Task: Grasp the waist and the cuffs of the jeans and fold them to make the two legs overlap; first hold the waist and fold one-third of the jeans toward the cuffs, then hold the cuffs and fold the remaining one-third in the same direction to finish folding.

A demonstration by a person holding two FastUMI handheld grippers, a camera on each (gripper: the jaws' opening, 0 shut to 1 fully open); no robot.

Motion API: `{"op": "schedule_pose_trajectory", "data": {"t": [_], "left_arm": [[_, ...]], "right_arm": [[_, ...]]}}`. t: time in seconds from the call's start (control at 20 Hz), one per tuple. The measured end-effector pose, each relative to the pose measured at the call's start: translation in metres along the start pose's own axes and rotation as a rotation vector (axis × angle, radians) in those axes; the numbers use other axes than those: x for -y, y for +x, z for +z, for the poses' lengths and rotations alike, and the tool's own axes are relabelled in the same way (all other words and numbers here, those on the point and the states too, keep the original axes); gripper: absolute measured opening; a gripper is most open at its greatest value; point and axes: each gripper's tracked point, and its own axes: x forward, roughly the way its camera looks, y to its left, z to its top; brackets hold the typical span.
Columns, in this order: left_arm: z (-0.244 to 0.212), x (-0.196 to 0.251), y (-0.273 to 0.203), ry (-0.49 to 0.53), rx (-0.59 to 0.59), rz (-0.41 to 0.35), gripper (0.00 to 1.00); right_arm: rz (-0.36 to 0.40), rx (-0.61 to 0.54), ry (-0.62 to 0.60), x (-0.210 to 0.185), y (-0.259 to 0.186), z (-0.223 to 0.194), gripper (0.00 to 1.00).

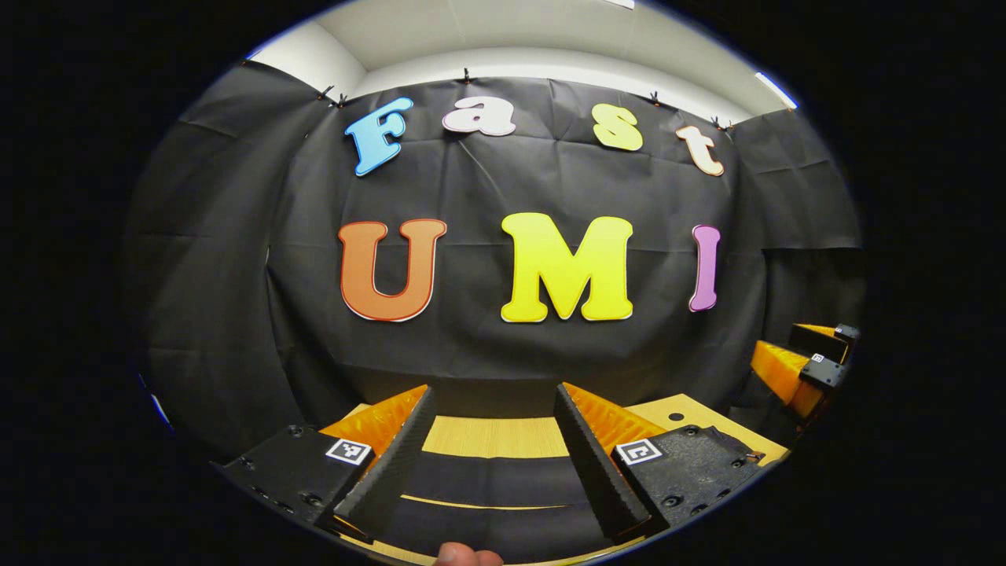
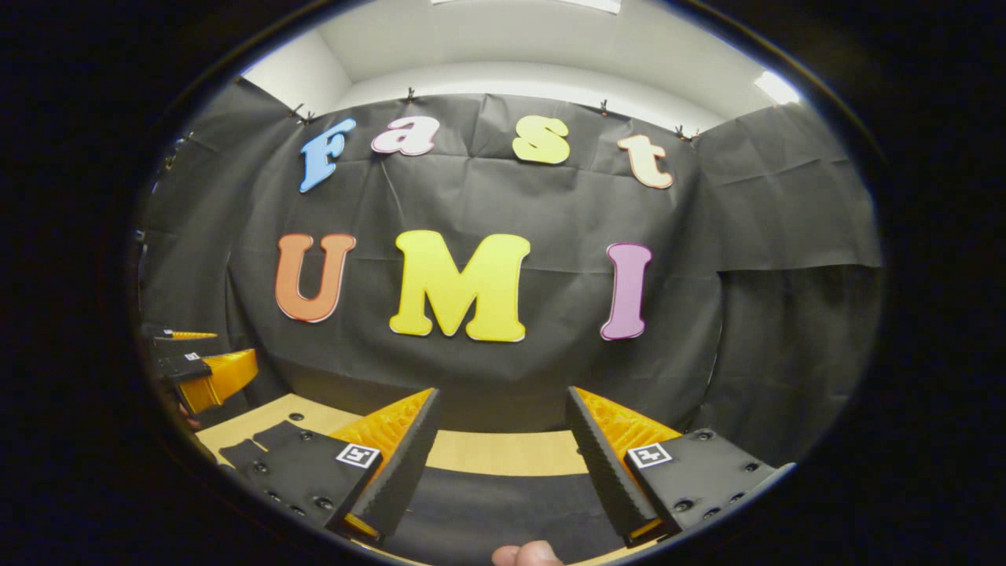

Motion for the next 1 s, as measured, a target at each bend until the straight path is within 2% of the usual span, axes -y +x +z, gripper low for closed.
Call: {"op": "schedule_pose_trajectory", "data": {"t": [0.1,0.15,0.2,0.35,0.5,0.65,0.75,0.9,1.0], "left_arm": [[-0.013,-0.006,0.004,-0.025,-0.026,-0.005,0.97],[-0.018,-0.016,0.005,-0.031,-0.042,0.008,1.00],[-0.028,-0.027,0.005,-0.044,-0.064,0.024,0.97],[-0.065,-0.069,0.001,-0.125,-0.146,0.098,0.97],[-0.117,-0.115,-0.009,-0.265,-0.273,0.202,0.98],[-0.177,-0.154,-0.034,-0.460,-0.405,0.341,0.98],[-0.211,-0.167,-0.051,-0.649,-0.465,0.418,0.99],[-0.244,-0.168,-0.072,-0.933,-0.509,0.508,0.99],[-0.255,-0.155,-0.077,-1.101,-0.514,0.525,0.99]], "right_arm": [[0.019,-0.018,0.020,0.014,0.005,-0.007,0.99],[0.008,-0.035,0.015,0.027,0.007,-0.013,0.98],[-0.014,-0.054,0.006,0.044,0.009,-0.020,0.98],[-0.093,-0.128,0.012,0.101,0.012,-0.050,0.98],[-0.206,-0.254,0.046,0.166,0.000,-0.098,0.98],[-0.285,-0.402,0.117,0.222,-0.022,-0.153,0.98],[-0.303,-0.515,0.215,0.241,-0.036,-0.195,0.99],[-0.310,-0.684,0.408,0.249,-0.056,-0.262,1.00],[-0.323,-0.756,0.527,0.248,-0.058,-0.299,0.98]]}}
